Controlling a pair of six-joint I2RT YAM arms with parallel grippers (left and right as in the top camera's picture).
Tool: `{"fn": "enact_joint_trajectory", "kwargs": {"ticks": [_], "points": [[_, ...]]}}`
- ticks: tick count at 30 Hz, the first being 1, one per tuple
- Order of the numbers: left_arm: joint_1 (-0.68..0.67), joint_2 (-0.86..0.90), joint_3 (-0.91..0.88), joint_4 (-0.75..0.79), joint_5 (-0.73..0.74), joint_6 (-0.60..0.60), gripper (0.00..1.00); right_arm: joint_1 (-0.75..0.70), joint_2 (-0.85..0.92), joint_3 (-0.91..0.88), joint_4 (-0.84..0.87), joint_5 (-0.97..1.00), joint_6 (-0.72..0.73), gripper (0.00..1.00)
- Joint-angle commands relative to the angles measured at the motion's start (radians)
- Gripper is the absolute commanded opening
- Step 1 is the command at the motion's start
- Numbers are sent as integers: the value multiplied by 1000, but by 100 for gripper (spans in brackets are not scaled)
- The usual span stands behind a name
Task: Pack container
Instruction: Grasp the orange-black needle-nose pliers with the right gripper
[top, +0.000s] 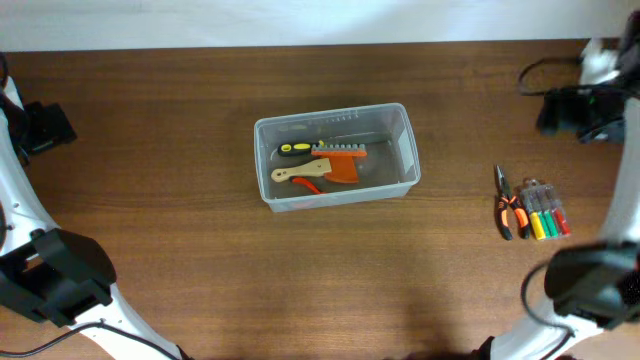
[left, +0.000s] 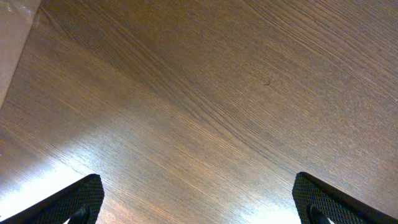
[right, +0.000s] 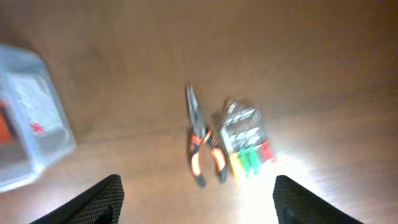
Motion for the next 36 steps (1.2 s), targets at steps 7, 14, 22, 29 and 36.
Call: {"fn": "enact_joint_trajectory", "kwargs": {"ticks": [7,14,22,29,36], "points": [[4,10,-2,3,7,-17,99,13,63,-383,117,-56,24,73],[4,10,-2,3,7,-17,99,13,63,-588,298,-51,27,63],[4,10,-2,3,7,-17,99,12,63,-740,417,21,4,57],[4,10,-2,3,7,-17,99,12,63,-792,469,31,5,50],[4,10,-2,3,7,-17,99,12,63,-807,484,31,5,40]]}}
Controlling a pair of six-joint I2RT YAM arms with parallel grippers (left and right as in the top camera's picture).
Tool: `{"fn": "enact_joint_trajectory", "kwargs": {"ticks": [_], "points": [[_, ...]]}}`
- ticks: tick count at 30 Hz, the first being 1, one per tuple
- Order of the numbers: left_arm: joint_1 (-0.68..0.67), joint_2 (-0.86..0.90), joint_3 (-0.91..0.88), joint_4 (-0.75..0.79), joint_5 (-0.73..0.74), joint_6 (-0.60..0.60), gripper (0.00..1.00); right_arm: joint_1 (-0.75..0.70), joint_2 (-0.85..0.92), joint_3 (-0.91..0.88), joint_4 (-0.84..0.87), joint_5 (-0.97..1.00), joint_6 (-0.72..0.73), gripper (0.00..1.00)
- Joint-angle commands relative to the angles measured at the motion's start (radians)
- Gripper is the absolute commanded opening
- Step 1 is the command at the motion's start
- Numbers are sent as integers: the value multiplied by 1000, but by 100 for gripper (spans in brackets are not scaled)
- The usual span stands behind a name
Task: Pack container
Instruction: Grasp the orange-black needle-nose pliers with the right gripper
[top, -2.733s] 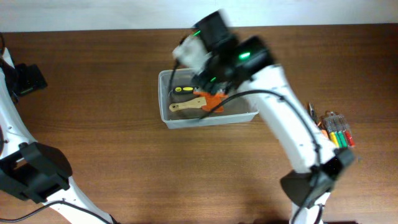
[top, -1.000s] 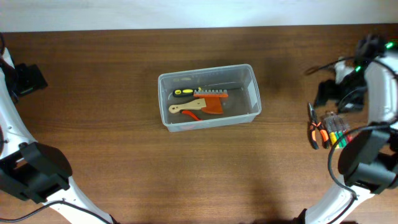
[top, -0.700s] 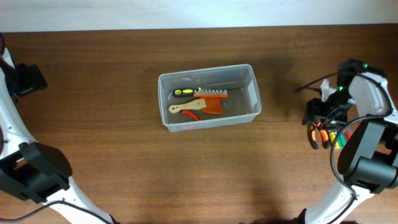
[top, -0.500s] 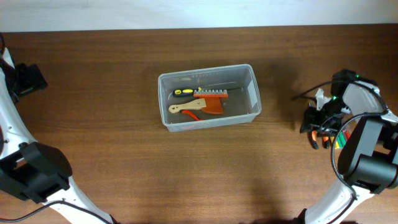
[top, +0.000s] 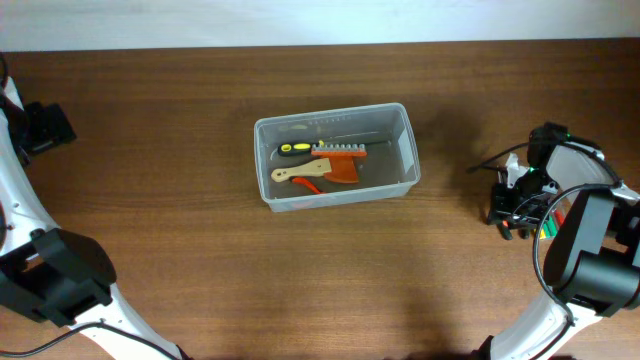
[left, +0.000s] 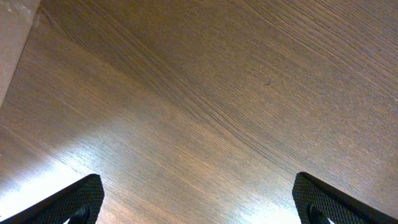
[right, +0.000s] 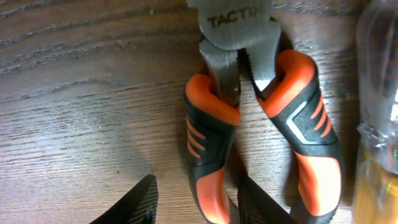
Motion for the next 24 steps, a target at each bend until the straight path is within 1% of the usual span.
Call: {"fn": "enact_joint_trajectory", "kwargs": {"ticks": [1,3,7,9,10,12,13,17,21,24], "points": [[4,10,-2,3,7,-17,99,5,10,-27,12,-5,-8,38],[4,10,-2,3,7,-17,99,5,10,-27,13,-6,-8,28],[4,10,-2,3,7,-17,99,5,10,-26,19,-29,30,24],[4,10,-2,3,7,-17,99,5,10,-18,10,-79,30,19],[4,10,-2,3,7,-17,99,6,9,-10,2,-98,35,16],[4,10,-2,3,7,-17,99,6,8,18,-26,-111,64,16],[4,10,-2,3,7,-17,99,6,5,45,-51,-119,73,13],[4,10,-2,3,7,-17,99,13,-21,194,-179,-176,74,4],[4,10,-2,3,7,-17,99,69,-67,435,-325,-254,74,4],[4,10,-2,3,7,-17,99,166,-91,649,-423,-267,73,4]]}}
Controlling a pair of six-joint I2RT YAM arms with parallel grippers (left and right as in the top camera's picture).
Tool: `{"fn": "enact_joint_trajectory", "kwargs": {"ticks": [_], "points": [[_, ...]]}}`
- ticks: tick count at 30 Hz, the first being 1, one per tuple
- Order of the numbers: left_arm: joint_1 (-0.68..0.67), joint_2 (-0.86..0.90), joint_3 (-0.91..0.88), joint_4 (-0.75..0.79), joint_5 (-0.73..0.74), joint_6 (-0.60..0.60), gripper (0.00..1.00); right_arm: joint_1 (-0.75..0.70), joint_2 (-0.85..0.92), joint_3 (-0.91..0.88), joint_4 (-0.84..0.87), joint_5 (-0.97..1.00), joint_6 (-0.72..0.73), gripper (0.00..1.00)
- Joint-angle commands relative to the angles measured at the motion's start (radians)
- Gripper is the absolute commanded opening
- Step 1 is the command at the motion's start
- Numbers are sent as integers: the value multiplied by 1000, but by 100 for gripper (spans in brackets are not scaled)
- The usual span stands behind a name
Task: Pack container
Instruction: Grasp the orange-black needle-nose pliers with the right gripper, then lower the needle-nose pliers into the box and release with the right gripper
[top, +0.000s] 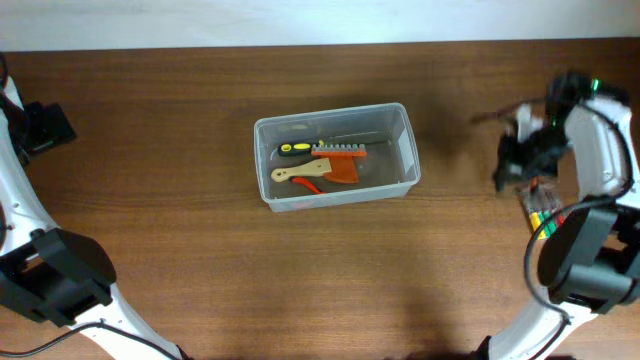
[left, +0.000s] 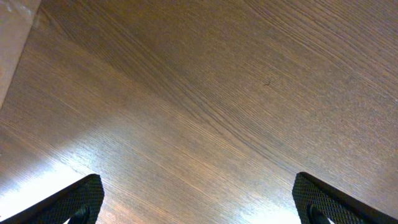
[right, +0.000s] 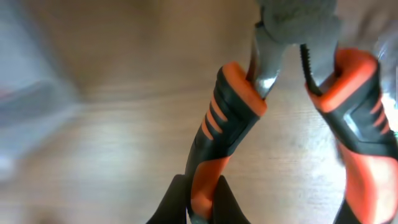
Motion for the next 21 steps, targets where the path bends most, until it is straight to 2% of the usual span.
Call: {"fn": "enact_joint_trajectory", "kwargs": {"ticks": [1,4,7,11,13,17,21], "points": [[4,10,-2,3,7,-18,99,143,-90,251,-75,-78,5,4],[4,10,-2,3,7,-17,99,293,-90,408,-98,-72,-40,4],[4,10,-2,3,7,-17,99,478,-89,453,-49,-8,-162,4],[4,10,-2,3,7,-17,99,682,-60,428,-23,217,-415,4],[4,10,-2,3,7,-17,99,754,-32,394,-12,264,-576,4],[4,10,-2,3,7,-17,99,814,40,322,24,264,-867,4],[4,10,-2,3,7,-17,99,799,121,263,102,264,-954,4]]}}
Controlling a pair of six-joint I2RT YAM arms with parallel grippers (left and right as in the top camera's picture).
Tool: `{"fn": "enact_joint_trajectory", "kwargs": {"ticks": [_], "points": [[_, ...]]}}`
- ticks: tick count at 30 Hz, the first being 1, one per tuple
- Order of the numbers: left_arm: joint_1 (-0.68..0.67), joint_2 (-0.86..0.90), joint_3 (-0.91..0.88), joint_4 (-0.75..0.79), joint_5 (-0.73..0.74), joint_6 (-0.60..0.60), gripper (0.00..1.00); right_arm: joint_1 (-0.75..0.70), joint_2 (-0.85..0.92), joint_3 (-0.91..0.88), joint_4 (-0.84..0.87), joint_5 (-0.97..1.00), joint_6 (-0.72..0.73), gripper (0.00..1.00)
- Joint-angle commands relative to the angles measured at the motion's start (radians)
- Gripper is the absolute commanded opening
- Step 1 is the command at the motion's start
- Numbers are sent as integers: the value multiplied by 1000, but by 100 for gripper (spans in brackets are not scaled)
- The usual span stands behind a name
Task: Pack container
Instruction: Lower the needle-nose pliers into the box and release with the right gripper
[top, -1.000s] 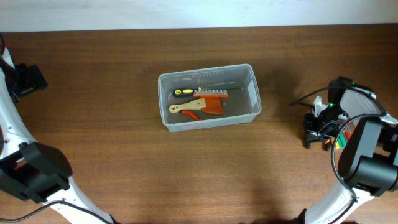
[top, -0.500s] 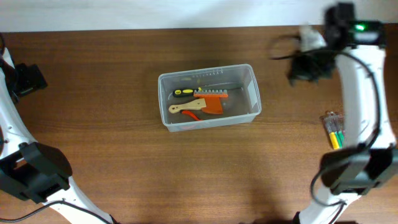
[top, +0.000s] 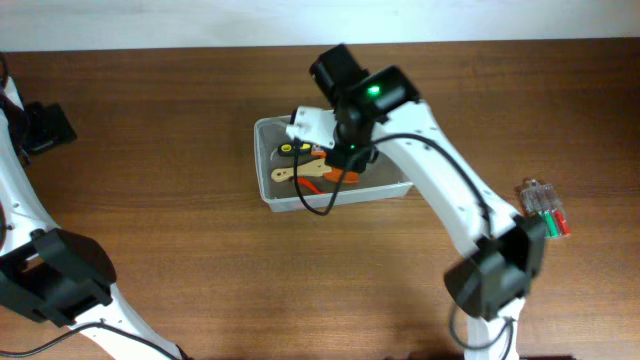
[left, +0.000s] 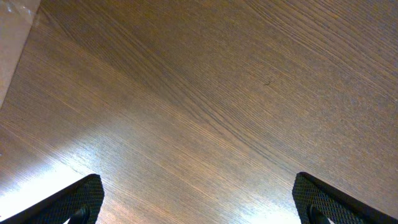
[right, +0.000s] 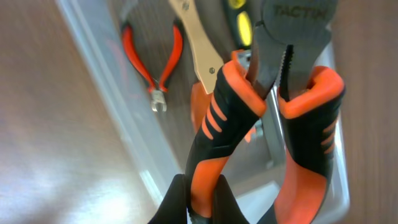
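Observation:
The clear plastic container (top: 262, 188) stands mid-table. It holds a yellow-black screwdriver (right: 239, 18), a wooden-handled tool (right: 196, 43), small red pliers (right: 152, 62) and an orange piece. My right gripper (right: 199, 199) is shut on one handle of the orange-black pliers (right: 249, 112), which hang over the container's inside. From overhead the right gripper (top: 345, 150) covers the container's middle. My left gripper (left: 199, 202) is open over bare wood at the far left, nothing between its fingers.
A clear pack of coloured screwdrivers (top: 543, 210) lies on the table at the right. The left arm (top: 40, 125) stands by the left edge. The right arm stretches across from the front right to the container.
My right gripper, holding the orange-black pliers, has moved from the table's right side to over the container. The left gripper has not moved.
My right gripper was open, high above the pliers and the screwdriver pack on the right. Then its fingers were down around one pliers handle. Then it was shut on that handle with the pliers off the table, and now they are over the container.

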Motion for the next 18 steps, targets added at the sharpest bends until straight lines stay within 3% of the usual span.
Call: {"fn": "enact_joint_trajectory", "kwargs": {"ticks": [1,6,8,10,12,18], "points": [[4,10,-2,3,7,-17,99,-34,76,-39,37,45,-183,4],[4,10,-2,3,7,-17,99,-72,175,-38,52,24,-183,4],[4,10,-2,3,7,-17,99,-72,197,-38,56,-1,-182,24],[4,10,-2,3,7,-17,99,-67,208,-38,66,-4,-169,33],[4,10,-2,3,7,-17,99,-60,209,-38,81,5,-144,51],[4,10,-2,3,7,-17,99,-59,146,71,29,145,60,67]]}}
